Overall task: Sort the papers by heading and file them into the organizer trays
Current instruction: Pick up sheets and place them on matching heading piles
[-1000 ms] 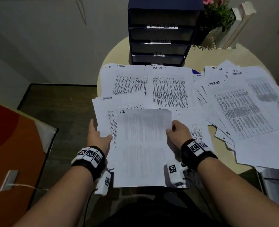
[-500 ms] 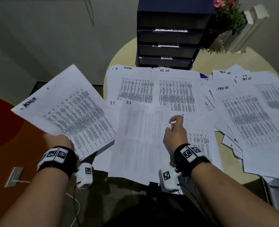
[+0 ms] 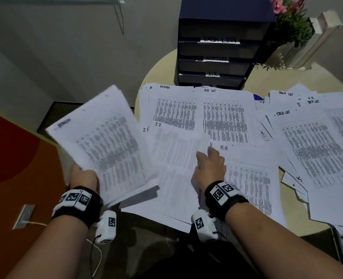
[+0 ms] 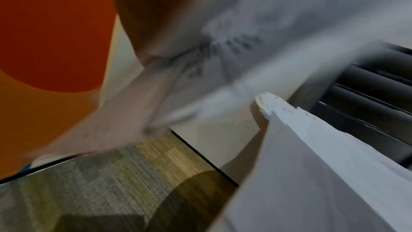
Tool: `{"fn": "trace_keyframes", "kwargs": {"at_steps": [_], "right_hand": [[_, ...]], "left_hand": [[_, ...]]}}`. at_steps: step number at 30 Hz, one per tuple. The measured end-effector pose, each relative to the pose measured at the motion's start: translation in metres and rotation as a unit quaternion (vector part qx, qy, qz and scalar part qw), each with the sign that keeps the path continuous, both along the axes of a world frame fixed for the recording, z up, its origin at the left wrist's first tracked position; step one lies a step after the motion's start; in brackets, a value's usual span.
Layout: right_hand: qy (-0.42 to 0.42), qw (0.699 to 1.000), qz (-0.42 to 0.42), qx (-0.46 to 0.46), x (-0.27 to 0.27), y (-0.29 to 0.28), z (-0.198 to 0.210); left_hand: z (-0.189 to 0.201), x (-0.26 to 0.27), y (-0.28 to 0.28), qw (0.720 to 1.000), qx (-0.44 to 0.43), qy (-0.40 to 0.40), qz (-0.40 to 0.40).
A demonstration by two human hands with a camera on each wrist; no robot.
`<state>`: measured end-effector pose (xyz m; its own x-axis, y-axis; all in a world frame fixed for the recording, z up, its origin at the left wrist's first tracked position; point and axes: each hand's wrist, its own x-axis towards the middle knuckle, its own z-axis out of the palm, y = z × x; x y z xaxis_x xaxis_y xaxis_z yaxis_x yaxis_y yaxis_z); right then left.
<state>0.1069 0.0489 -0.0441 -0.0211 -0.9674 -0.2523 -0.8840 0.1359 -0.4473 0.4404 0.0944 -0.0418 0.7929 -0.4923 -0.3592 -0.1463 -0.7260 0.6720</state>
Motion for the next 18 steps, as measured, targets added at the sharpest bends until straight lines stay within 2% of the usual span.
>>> {"fn": "trace_keyframes", "kwargs": {"at_steps": [1,2,4,6,7,8,11,12,14,16,18], "right_hand": [[0.009,1.000,-0.012,-0.005,0.001,0.001,0.003],[-0.020,0.999,-0.027,-0.017,0.003,0.001,0.009],[-0.196,0.979,-0.065,-0.005,0.004,-0.003,0.025],[-0.409,0.895,-0.149,0.095,0.001,-0.004,0.043],[-0.453,0.862,-0.185,0.132,-0.001,-0.005,0.045],[-0.448,0.860,-0.201,0.138,-0.004,-0.007,0.042],[-0.283,0.937,-0.186,0.085,-0.020,-0.013,0.033],[-0.253,0.946,-0.184,0.080,-0.026,-0.016,0.030],[-0.256,0.943,-0.187,0.100,-0.038,-0.019,0.030],[-0.325,0.915,-0.195,0.135,-0.047,-0.018,0.034],[-0.351,0.909,-0.191,0.117,-0.055,-0.016,0.036]], "left_hand": [[0.005,-0.013,-0.002,1.000,-0.006,0.006,-0.027],[0.008,-0.027,-0.006,0.998,-0.013,0.021,-0.054],[0.014,-0.054,-0.010,0.994,-0.047,0.050,-0.090],[0.017,-0.077,-0.017,0.989,-0.084,0.076,-0.099],[0.017,-0.085,-0.020,0.986,-0.096,0.089,-0.103],[0.018,-0.093,-0.022,0.984,-0.100,0.097,-0.112],[0.022,-0.112,-0.030,0.974,-0.126,0.126,-0.138],[0.021,-0.117,-0.032,0.972,-0.131,0.136,-0.142],[0.020,-0.123,-0.037,0.966,-0.144,0.163,-0.142],[0.017,-0.126,-0.041,0.963,-0.142,0.182,-0.139],[0.014,-0.129,-0.044,0.962,-0.145,0.172,-0.152]]}}
